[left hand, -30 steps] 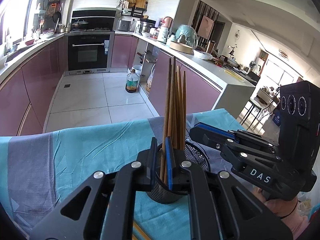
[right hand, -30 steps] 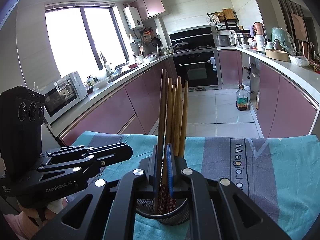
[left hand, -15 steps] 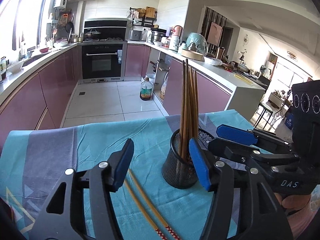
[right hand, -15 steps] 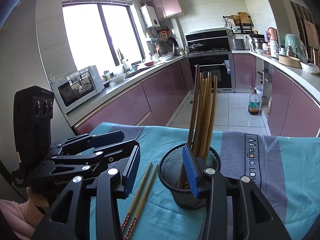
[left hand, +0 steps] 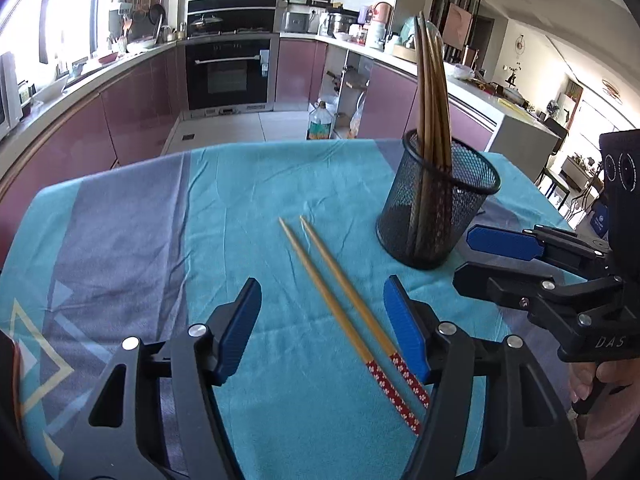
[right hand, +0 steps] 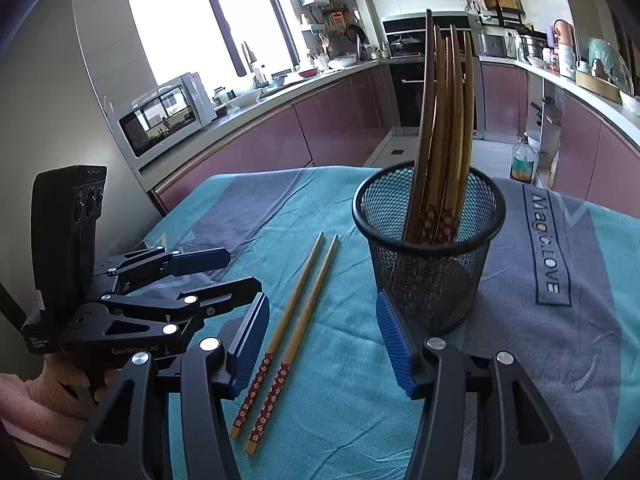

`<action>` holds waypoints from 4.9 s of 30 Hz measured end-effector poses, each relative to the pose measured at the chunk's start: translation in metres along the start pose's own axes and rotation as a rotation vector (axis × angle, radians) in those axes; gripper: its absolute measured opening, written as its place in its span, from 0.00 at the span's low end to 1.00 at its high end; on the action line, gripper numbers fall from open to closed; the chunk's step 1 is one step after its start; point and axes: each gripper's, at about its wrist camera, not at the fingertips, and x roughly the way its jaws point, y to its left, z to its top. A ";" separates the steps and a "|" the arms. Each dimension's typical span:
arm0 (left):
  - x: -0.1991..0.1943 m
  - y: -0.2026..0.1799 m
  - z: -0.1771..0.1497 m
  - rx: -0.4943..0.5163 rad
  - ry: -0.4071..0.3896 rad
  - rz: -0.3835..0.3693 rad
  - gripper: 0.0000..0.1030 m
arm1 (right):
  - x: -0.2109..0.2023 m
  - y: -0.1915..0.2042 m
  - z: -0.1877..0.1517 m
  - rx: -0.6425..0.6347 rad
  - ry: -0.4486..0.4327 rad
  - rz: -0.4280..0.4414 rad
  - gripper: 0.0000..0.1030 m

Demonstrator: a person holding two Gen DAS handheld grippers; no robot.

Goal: Organize utensils
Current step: 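Move the open right gripper back over the two loose chopsticks, then lower the right gripper onto one wooden chopstick and close on it, then lift the chopstick upright with the right gripper over the mesh cup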

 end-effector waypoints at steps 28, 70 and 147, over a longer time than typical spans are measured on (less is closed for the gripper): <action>0.037 -0.005 -0.028 0.029 0.132 0.028 0.25 | 0.045 0.011 -0.011 -0.009 0.112 -0.001 0.49; 0.058 0.006 -0.012 -0.004 0.125 0.039 0.20 | 0.075 0.011 -0.002 -0.065 0.177 -0.110 0.08; -0.052 -0.015 0.011 -0.029 -0.094 -0.095 0.07 | -0.045 -0.003 0.010 0.047 -0.151 0.013 0.06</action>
